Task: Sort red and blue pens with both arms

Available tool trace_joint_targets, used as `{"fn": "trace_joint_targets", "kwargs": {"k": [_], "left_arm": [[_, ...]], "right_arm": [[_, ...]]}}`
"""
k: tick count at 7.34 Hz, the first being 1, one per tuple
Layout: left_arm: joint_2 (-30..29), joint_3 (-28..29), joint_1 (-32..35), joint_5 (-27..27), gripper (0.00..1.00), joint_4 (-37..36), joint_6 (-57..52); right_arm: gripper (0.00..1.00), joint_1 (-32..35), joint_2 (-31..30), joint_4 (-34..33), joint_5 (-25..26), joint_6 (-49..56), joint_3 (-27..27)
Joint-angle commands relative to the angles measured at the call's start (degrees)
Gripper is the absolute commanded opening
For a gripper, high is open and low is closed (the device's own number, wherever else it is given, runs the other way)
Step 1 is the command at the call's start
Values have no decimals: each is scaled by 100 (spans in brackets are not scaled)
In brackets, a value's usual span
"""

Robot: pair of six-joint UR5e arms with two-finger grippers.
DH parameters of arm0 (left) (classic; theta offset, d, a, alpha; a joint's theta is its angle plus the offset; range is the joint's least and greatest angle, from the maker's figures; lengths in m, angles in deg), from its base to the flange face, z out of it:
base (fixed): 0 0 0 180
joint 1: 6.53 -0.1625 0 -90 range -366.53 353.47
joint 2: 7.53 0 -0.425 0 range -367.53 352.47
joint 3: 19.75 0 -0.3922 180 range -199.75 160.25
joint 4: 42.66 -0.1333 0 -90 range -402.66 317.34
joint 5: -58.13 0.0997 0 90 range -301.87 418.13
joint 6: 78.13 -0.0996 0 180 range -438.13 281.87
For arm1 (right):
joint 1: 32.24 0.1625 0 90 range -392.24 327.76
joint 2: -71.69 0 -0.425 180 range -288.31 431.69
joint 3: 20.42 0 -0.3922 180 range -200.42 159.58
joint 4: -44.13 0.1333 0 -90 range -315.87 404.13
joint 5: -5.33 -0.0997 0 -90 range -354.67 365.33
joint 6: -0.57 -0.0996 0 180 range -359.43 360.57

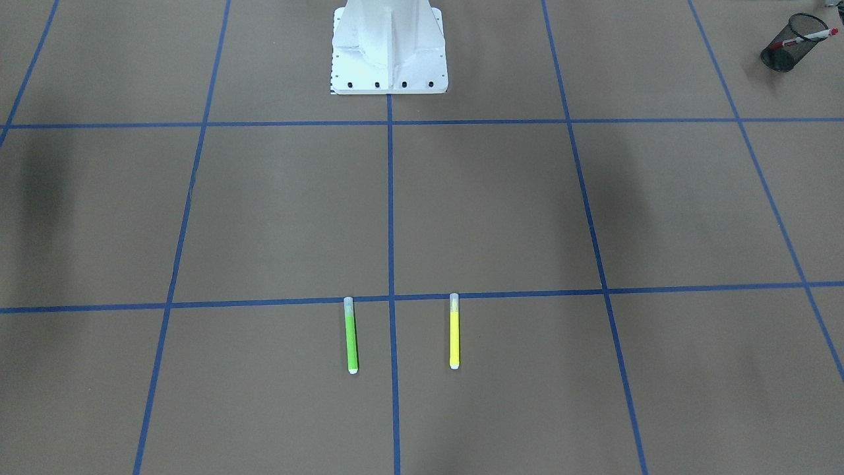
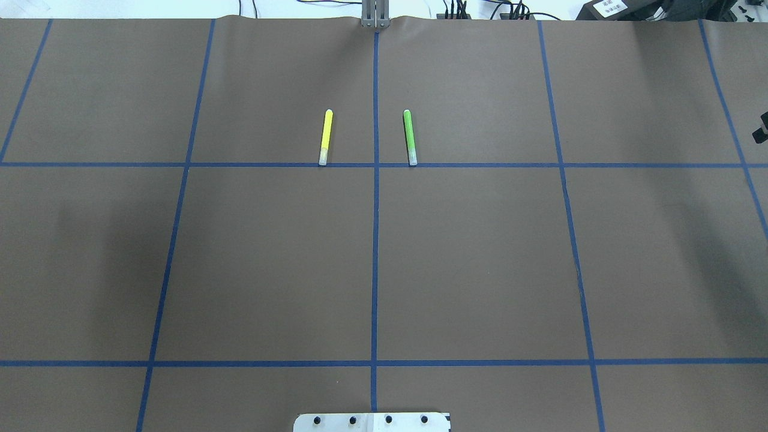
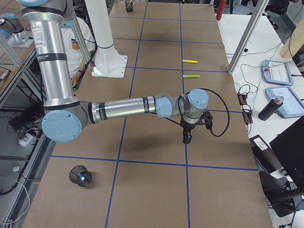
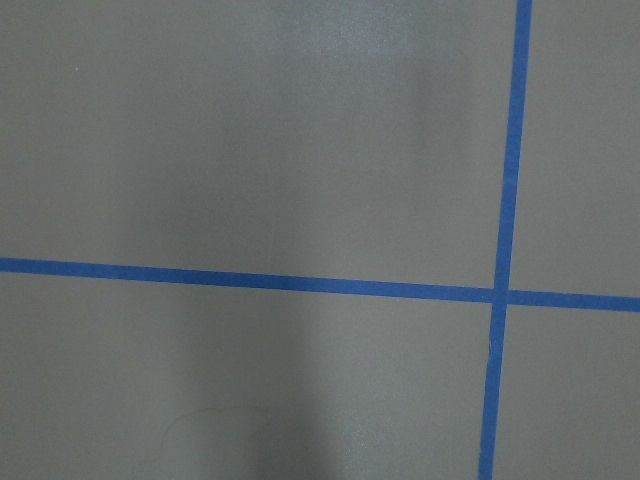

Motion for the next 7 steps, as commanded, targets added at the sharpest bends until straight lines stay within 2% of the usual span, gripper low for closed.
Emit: {"fn": "trace_joint_targets", "kwargs": {"k": [1, 4, 7], "left_arm": [[15, -5, -8, -2, 99, 18, 10], [120, -154, 1, 16, 99, 88, 1], [269, -646, -26, 7, 99, 88, 36]], "right_arm": [[100, -3, -65, 9, -37, -3, -46], [100, 5, -144, 9, 42, -99, -20], [100, 5, -188, 17, 51, -99, -107]]}}
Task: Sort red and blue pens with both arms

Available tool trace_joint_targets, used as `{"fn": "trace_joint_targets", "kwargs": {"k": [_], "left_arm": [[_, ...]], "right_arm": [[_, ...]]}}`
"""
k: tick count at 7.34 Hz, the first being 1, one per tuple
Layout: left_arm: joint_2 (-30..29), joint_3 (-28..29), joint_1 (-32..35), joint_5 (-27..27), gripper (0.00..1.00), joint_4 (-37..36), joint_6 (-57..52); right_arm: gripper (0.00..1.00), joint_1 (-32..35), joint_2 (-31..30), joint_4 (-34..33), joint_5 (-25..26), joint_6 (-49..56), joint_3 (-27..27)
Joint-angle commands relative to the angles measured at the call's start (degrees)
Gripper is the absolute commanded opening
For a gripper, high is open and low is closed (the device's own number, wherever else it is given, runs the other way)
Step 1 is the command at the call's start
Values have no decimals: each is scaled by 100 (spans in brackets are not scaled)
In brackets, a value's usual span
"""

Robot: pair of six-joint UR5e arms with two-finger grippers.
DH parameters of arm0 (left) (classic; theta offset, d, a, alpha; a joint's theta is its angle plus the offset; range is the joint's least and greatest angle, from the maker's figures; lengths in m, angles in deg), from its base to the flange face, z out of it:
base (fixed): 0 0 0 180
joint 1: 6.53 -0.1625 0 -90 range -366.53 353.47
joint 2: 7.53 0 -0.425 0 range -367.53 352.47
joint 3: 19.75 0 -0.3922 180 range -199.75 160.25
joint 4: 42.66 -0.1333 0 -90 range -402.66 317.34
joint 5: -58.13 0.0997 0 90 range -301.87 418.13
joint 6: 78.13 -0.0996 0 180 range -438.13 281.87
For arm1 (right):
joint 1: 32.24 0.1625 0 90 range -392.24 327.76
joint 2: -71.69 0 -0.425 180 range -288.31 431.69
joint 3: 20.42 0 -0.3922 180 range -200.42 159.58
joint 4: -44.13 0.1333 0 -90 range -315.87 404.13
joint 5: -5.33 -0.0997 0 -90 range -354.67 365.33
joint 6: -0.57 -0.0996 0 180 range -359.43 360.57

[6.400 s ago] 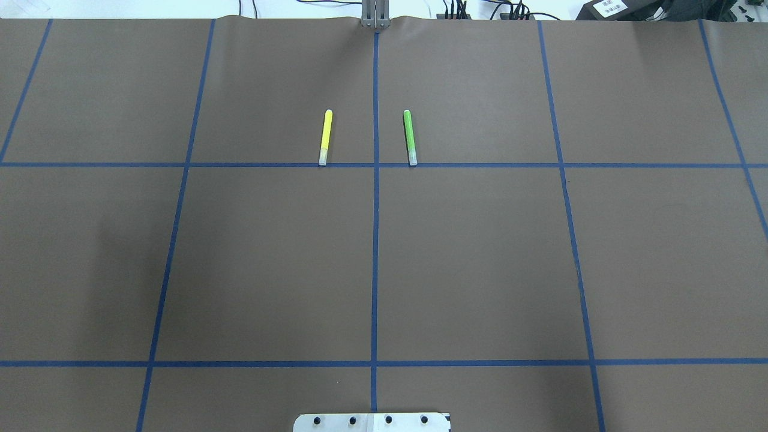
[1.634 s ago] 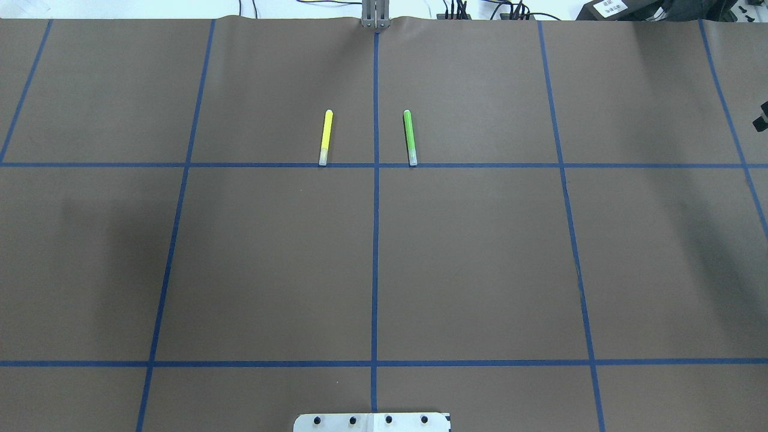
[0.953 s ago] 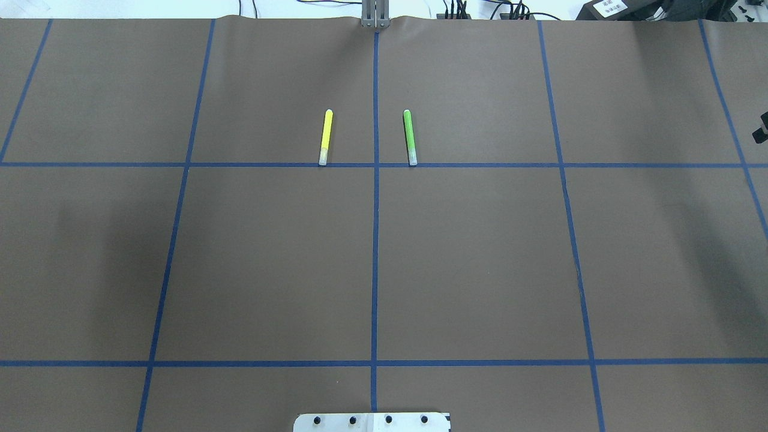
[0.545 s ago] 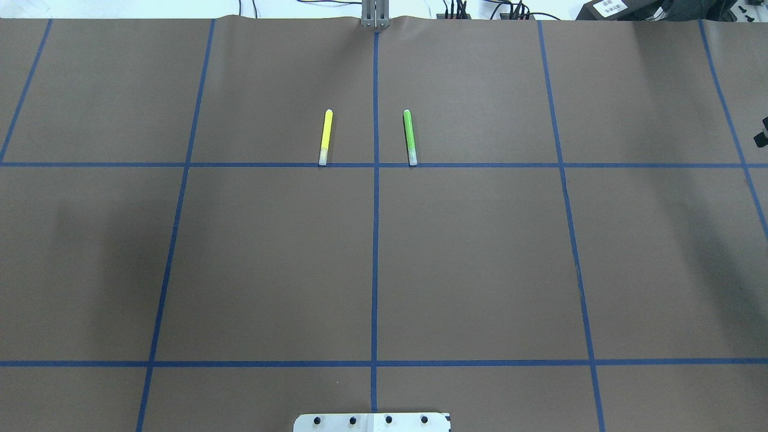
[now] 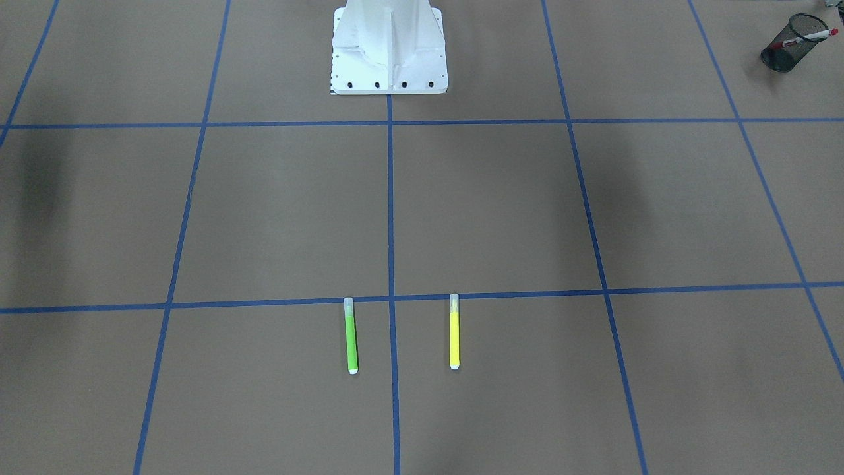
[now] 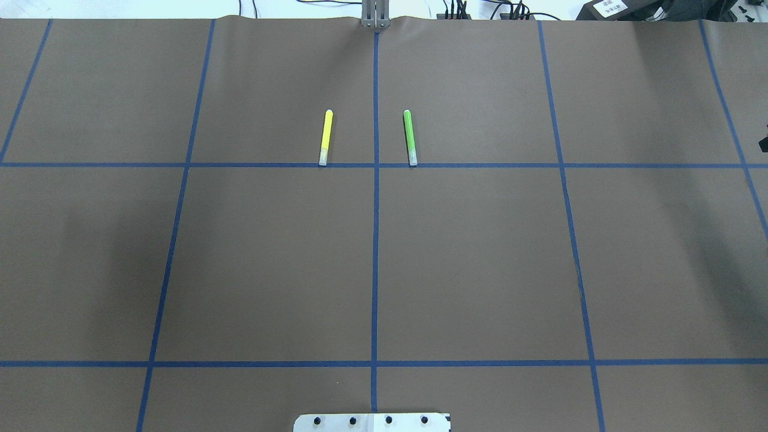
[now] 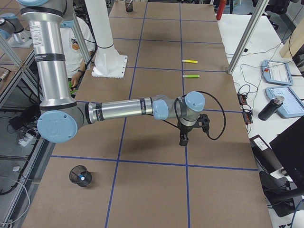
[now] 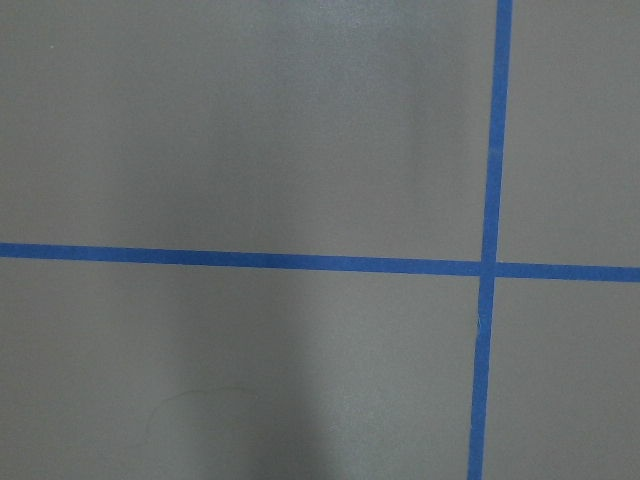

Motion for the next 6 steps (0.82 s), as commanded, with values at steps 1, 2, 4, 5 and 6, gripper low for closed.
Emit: {"fn": "trace_joint_targets", "kwargs": {"k": [1, 2, 4, 5, 6], "left_arm": [[59, -327, -17, -1, 99, 1, 38], [50, -355, -43, -1, 99, 1, 47], [50, -478, -43, -1, 99, -8, 47], [50, -478, -52, 8, 99, 1, 47], [50, -487, -61, 0, 99, 1, 39]], "right_arm": [[100, 1, -14, -7, -1, -3, -48], [100, -8, -14, -7, 8, -3, -39], [100, -8, -6, -7, 8, -12, -39], [100, -8, -6, -7, -1, -29, -48], [100, -8, 3, 1, -1, -29, -48]]}}
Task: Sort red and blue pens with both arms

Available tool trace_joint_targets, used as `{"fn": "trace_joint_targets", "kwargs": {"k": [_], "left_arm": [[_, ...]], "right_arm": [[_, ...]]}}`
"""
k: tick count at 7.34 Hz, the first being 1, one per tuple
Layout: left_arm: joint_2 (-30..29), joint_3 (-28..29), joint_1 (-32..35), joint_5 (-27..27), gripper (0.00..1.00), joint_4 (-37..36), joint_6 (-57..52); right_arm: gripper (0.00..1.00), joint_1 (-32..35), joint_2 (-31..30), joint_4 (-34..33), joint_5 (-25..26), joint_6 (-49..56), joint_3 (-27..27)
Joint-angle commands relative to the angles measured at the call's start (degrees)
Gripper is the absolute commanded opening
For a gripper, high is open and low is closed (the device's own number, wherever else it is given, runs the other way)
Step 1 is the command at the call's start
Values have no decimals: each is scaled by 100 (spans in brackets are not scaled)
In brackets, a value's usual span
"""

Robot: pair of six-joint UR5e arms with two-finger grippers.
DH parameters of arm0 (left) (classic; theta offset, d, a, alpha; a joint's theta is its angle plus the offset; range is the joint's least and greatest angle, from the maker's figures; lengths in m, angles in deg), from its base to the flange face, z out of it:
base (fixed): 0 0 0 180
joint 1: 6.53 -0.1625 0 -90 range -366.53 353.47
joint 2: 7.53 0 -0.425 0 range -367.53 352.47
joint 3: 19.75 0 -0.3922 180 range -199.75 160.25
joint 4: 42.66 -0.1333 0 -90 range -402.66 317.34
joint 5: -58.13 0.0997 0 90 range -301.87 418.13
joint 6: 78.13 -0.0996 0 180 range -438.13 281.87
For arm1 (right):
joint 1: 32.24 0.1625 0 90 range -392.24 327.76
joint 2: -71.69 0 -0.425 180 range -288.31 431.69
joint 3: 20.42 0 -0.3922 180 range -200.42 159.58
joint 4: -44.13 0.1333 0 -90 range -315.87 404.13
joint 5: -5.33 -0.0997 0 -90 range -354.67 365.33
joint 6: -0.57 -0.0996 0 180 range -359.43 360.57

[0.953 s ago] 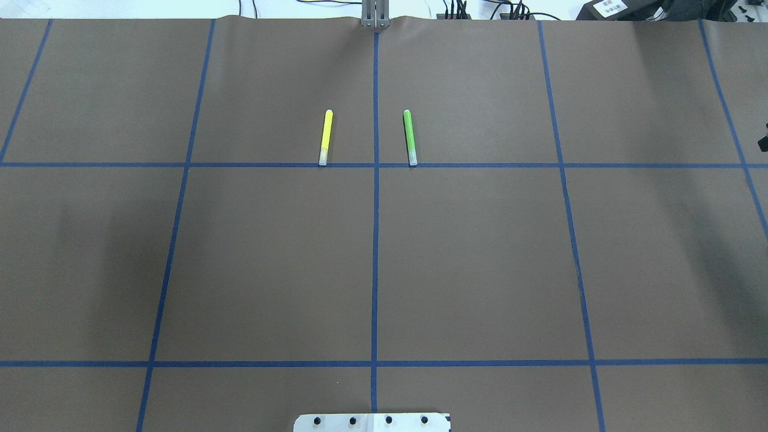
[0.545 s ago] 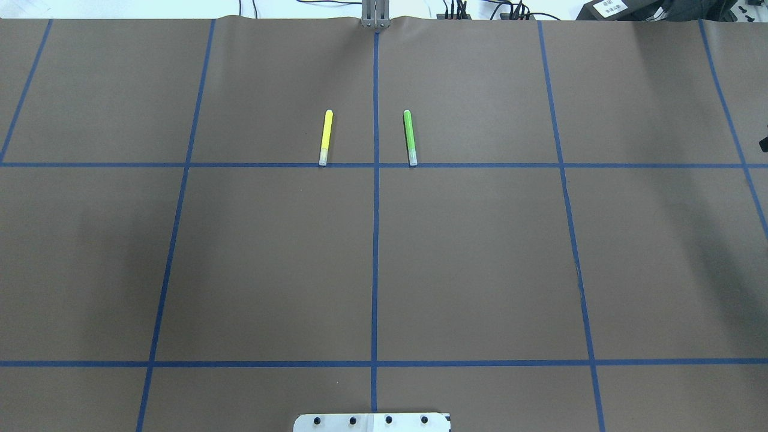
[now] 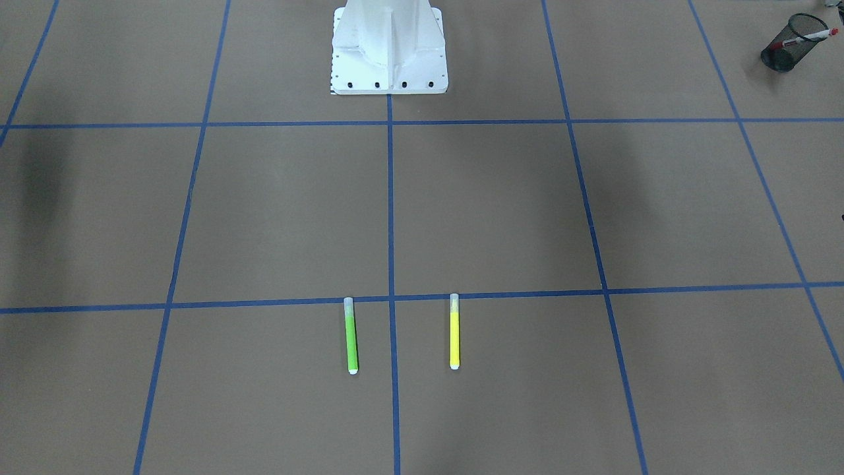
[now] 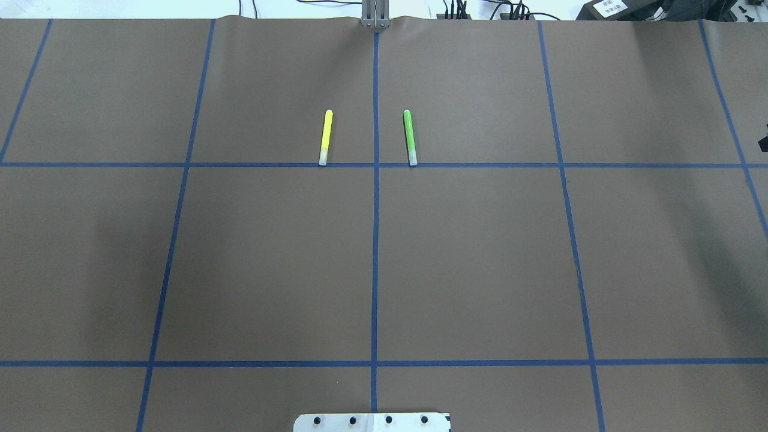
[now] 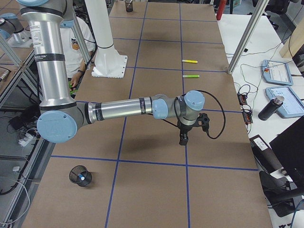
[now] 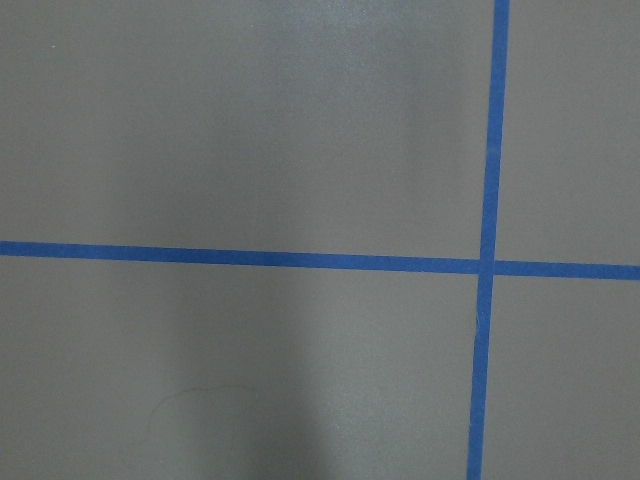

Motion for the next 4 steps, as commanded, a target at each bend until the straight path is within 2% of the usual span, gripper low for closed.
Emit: {"fn": "trace_joint_targets", "kwargs": {"k": [1, 4], "left_arm": [[-1, -58, -10, -4, 99, 3, 2], [-80, -102, -19, -83, 99, 12, 2]], "right_arm": [[100, 7, 15, 6, -3, -7, -3], [100, 7, 60, 15, 6, -7, -46]]}}
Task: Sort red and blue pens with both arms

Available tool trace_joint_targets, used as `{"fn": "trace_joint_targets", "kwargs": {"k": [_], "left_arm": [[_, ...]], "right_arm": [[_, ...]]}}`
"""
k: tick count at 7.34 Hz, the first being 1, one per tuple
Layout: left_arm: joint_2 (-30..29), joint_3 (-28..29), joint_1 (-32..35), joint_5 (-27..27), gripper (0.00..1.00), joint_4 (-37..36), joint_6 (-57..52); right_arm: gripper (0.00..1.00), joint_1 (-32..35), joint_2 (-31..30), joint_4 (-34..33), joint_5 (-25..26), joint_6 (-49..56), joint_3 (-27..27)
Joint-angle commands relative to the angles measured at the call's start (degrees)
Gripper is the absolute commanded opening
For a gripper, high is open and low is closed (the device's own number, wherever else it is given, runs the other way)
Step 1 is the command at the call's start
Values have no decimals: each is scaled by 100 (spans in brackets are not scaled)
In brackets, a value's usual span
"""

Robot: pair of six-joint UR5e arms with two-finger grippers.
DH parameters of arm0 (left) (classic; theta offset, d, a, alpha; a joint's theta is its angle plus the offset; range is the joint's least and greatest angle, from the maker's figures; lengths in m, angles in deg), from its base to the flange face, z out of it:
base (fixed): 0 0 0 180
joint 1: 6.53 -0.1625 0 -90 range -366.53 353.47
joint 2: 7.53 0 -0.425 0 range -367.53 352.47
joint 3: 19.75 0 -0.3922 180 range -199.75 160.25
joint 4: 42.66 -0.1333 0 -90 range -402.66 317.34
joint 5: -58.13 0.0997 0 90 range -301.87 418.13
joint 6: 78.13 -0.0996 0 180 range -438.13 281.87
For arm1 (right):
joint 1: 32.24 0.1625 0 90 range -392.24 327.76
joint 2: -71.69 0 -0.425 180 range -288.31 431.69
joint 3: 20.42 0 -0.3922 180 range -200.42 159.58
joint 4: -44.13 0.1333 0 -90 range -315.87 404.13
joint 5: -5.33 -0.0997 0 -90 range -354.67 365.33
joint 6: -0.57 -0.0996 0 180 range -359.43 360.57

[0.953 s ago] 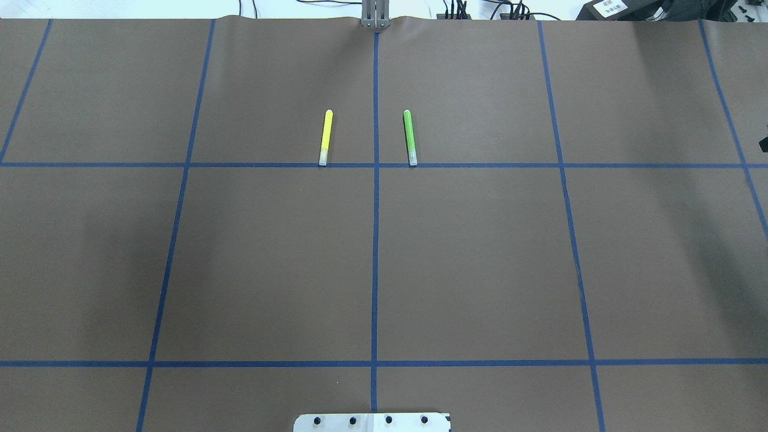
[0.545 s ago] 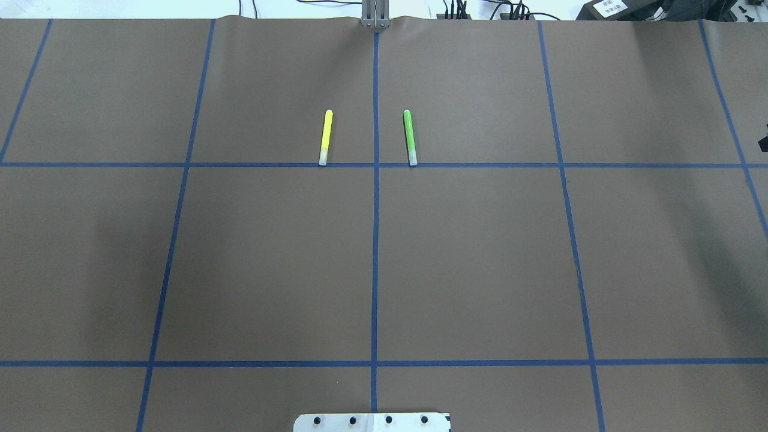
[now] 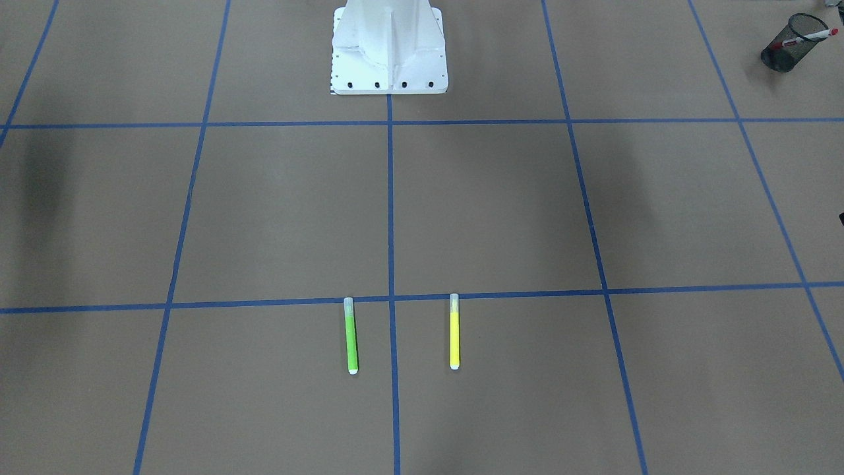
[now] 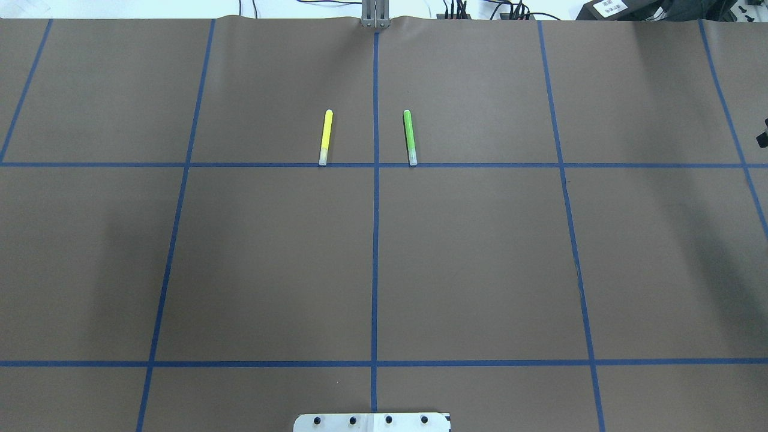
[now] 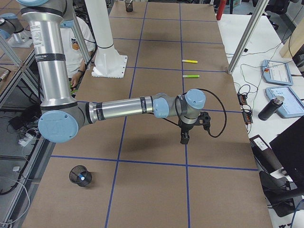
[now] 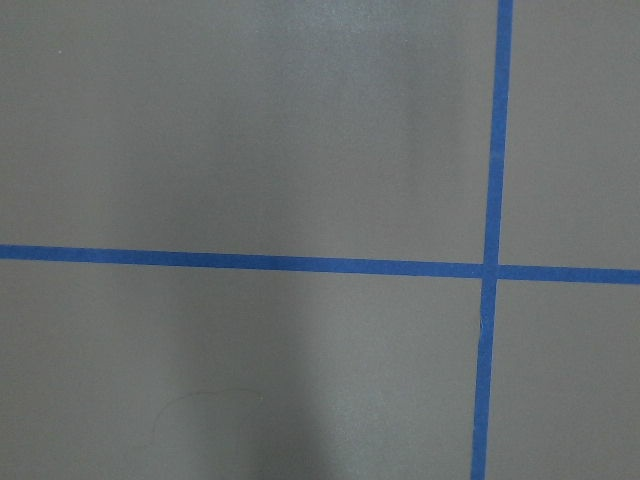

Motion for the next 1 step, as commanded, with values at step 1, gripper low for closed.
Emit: {"fn": "trace_joint_targets", "kwargs": {"k": [1], "left_arm": [[-23, -53, -6, -4, 99, -1, -6]], "right_arm": [[100, 3, -117, 242, 1, 9, -63]]}}
